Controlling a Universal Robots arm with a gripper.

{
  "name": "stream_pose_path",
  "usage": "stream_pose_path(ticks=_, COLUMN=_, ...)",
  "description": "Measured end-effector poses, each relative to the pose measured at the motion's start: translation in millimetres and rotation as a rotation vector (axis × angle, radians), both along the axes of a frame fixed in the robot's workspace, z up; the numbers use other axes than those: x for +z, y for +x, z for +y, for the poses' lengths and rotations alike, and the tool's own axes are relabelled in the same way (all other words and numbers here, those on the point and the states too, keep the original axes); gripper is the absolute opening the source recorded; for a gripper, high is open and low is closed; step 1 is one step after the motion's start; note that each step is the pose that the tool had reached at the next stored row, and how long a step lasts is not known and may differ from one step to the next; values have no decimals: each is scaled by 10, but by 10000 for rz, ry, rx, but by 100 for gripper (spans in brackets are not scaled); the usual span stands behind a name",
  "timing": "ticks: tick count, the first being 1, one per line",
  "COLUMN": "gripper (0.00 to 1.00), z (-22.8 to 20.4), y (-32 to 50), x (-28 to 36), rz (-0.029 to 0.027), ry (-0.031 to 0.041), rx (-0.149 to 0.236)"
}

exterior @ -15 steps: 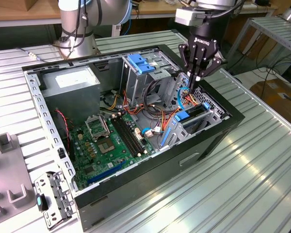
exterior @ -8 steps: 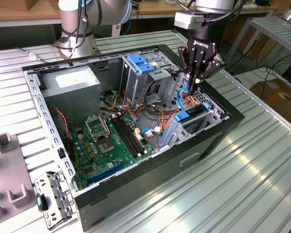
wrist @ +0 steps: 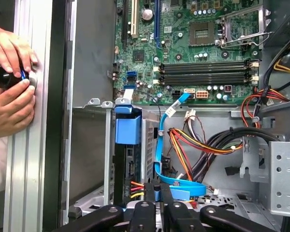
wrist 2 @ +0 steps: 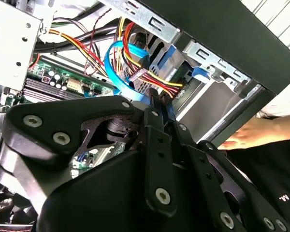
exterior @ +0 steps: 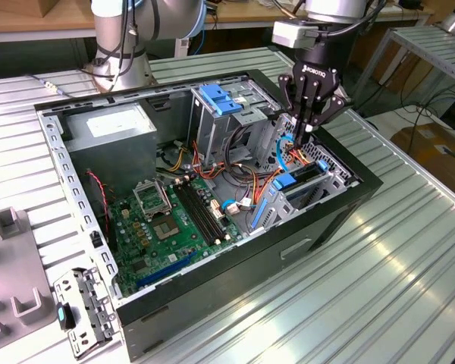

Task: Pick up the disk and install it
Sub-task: 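Insert the second disk wire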

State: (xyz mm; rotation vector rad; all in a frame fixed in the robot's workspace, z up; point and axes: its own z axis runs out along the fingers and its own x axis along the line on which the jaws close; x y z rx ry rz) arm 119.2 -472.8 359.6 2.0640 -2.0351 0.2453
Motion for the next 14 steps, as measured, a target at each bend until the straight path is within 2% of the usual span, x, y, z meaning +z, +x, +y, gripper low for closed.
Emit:
stream_pose_path(ticks=4, gripper=16, z=-28, y=-78, x=0, rz=-45, ry=4, rx=2)
stream_pose_path(ticks=7, gripper=16, z=-28, y=-79, x=0, rz=-44, ry=9, rx=2)
stream_pose_path(ticks=9, gripper=16, z=-28, y=-79, x=0, rz=-45, ry=65, rx=1)
stream_pose_path(ticks=14, gripper=16, z=-28, y=-79, x=0, rz=-45, ry=70, rx=2)
